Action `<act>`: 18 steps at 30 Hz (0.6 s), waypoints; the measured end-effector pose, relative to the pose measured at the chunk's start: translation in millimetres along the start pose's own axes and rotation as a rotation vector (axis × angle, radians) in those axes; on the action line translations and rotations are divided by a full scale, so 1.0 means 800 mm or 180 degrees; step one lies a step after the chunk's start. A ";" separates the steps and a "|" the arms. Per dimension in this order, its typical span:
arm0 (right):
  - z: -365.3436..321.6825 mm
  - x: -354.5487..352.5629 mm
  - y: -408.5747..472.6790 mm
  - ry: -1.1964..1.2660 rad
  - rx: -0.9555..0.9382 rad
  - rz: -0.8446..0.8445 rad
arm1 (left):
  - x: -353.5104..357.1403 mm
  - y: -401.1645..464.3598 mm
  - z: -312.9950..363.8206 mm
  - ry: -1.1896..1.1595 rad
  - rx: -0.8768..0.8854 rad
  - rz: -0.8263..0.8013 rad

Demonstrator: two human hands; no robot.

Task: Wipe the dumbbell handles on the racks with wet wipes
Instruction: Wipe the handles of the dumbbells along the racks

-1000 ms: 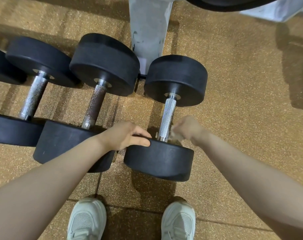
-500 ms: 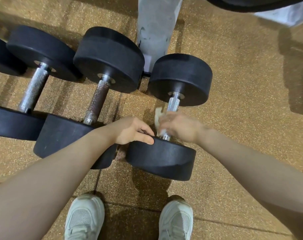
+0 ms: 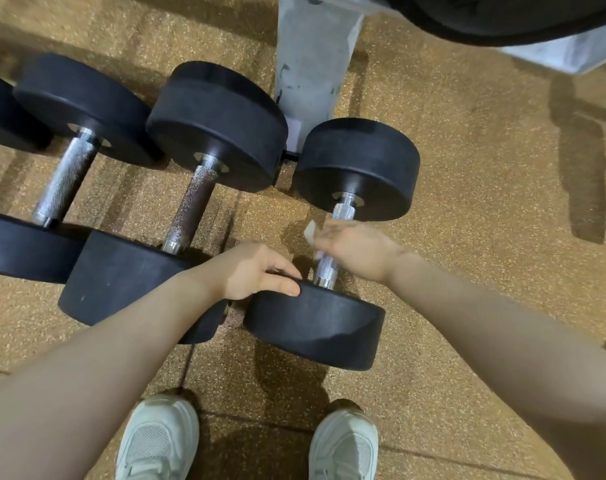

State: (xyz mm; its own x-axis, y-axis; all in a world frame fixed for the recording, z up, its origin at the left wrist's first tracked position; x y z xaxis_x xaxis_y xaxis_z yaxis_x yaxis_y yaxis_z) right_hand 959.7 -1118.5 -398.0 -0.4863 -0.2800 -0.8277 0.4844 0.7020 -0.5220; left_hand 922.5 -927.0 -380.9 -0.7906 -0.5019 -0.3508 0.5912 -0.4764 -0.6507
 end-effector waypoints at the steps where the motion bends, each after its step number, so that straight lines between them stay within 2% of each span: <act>1: -0.009 0.002 -0.008 0.0327 -0.0107 -0.0215 | 0.001 0.001 0.000 -0.0004 -0.0014 0.0020; 3: -0.020 -0.001 -0.032 0.1441 -0.0086 -0.0325 | 0.003 0.002 0.000 -0.0096 -0.0039 0.0034; 4: -0.019 -0.005 -0.044 0.2110 0.0118 -0.0092 | 0.003 0.003 -0.001 -0.0143 -0.0034 0.0031; 5: -0.013 -0.008 -0.055 0.2810 0.0491 0.0441 | 0.003 0.003 -0.001 -0.0158 -0.0039 0.0005; 7: 0.016 0.003 -0.071 0.4028 0.1872 0.1719 | 0.002 0.005 -0.002 -0.0135 -0.0055 -0.0056; 8: 0.034 0.019 -0.072 0.4610 0.2695 0.2062 | 0.001 0.006 -0.003 -0.0096 -0.0039 -0.0085; 9: 0.044 0.034 -0.069 0.5277 0.3290 0.2126 | 0.000 0.006 -0.002 -0.0024 -0.0015 -0.0118; 10: 0.050 0.045 -0.060 0.5948 0.3476 0.2099 | 0.000 0.006 -0.002 0.0045 0.0017 -0.0139; 12: 0.055 0.048 -0.031 0.6870 0.3177 0.2173 | -0.001 0.007 -0.004 0.0087 0.0061 -0.0120; 14: 0.057 0.045 -0.002 0.7395 0.2646 0.2189 | -0.002 0.007 -0.004 0.0064 0.0052 -0.0118; 16: 0.050 0.048 0.010 0.7290 0.2168 0.1805 | -0.004 0.008 -0.002 0.0146 0.0015 -0.0174; 18: 0.042 0.066 0.006 0.6835 0.2230 0.1315 | -0.005 0.010 -0.001 0.0144 -0.0048 -0.0244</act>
State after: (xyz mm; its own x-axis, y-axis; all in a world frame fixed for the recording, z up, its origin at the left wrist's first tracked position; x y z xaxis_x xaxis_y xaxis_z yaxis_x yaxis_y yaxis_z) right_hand 961.2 -1151.8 -451.1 0.0999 0.9685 0.2282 0.5876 0.1277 -0.7990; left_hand 930.5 -928.1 -385.3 -0.8401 -0.4312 -0.3292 0.5264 -0.5013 -0.6867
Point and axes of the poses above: each hand's wrist, its own y-axis towards the middle knuckle, its own x-axis out of the palm, z = x × y, the point moved 1 cm from there along y, towards the middle knuckle, and after that the axes turned 4 degrees about -x, right-handed, at the moved point
